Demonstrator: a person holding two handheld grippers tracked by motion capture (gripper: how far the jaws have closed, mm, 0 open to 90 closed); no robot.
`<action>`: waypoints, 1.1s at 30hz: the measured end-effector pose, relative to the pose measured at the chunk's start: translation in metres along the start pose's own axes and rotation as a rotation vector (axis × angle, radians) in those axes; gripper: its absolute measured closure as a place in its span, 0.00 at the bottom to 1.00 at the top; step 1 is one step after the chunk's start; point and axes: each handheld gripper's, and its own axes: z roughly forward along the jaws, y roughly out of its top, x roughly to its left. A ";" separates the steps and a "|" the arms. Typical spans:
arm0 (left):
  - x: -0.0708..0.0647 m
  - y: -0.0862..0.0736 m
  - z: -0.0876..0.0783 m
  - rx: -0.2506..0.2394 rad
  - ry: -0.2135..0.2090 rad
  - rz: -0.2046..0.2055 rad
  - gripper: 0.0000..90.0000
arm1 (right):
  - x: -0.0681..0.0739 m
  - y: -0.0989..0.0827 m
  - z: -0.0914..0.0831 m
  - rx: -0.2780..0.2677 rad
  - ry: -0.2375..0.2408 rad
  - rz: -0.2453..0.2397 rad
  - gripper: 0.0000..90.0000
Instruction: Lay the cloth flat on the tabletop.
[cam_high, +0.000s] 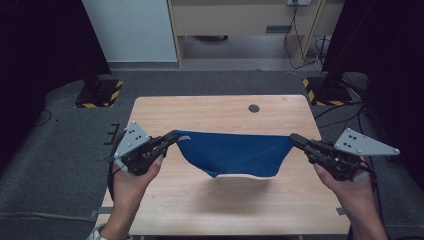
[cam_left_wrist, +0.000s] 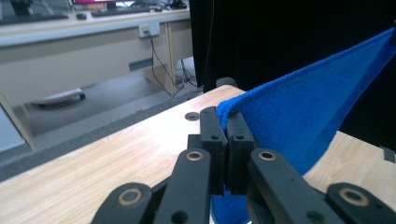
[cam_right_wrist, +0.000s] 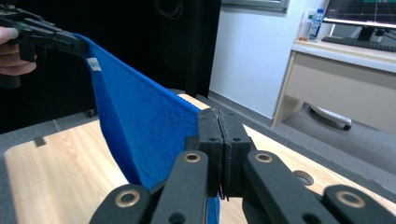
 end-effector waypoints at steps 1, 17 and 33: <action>-0.004 0.001 -0.006 0.000 -0.011 0.003 0.98 | 0.005 0.003 -0.007 -0.003 0.003 -0.010 0.99; 0.053 -0.046 0.072 0.240 0.001 -0.134 0.97 | -0.049 -0.039 0.075 0.181 -0.005 0.083 0.99; 0.095 -0.080 0.152 0.328 0.060 -0.221 0.96 | -0.105 -0.092 0.155 0.343 -0.068 0.162 0.99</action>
